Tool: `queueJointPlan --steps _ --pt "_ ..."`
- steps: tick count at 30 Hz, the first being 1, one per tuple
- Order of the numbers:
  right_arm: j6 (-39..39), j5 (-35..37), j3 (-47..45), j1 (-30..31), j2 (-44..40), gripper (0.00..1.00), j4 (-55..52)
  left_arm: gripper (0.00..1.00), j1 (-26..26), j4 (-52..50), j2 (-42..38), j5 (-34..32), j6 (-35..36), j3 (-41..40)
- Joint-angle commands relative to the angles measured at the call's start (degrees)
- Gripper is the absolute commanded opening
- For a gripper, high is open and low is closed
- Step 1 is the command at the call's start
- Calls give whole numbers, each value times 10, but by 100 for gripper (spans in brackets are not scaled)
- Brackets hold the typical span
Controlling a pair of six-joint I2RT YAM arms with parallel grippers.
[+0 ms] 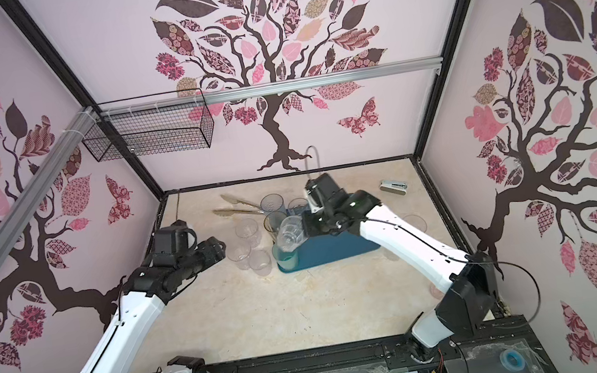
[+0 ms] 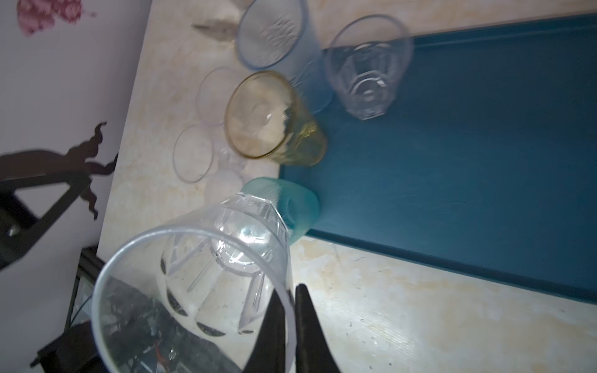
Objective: Place the glasses into the tray
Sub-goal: Place the glass on the tray.
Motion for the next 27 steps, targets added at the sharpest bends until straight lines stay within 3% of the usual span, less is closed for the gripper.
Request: queueJointPlan --steps 1,4,7,13,20,27 --pt "-15 -18 -30 -55 -35 0 4 80 -84 78 11 -52 0 5" --pt "-27 30 -43 -90 -15 0 -8 80 -144 109 41 -67 0 8" --pt "-26 61 -43 -91 29 0 -7 81 -169 116 80 -64 6 25" --pt "-16 76 -13 -75 117 0 -1 82 -171 119 109 -66 32 40" --pt "-20 128 54 -36 221 0 -23 85 -170 121 99 -94 57 22" --pt "-25 130 111 -30 290 1 -34 86 -154 123 81 -102 57 2"
